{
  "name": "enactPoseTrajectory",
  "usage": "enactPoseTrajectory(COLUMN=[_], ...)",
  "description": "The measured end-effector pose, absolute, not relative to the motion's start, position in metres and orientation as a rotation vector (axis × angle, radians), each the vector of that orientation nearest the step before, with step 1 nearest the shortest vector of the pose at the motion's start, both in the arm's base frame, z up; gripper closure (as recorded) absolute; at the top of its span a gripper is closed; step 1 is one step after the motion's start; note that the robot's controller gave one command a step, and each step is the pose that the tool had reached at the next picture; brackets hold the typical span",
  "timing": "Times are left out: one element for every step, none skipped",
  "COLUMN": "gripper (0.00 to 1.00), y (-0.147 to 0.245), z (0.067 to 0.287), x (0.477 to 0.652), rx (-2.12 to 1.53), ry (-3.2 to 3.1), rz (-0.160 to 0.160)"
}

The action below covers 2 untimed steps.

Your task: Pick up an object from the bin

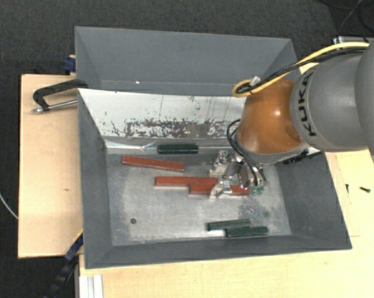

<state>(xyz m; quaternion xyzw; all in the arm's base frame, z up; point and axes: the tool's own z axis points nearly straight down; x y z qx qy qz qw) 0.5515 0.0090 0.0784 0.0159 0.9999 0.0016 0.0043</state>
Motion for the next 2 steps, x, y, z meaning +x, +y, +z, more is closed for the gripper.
enactPoseTrajectory(gripper=[0.00, 1.00], y=[0.0083, 0.0088], z=[0.0757, 0.0784], x=[0.5529, 0.5515], rx=[0.052, 0.050], ry=[3.122, 3.133], rz=[0.004, 0.005])
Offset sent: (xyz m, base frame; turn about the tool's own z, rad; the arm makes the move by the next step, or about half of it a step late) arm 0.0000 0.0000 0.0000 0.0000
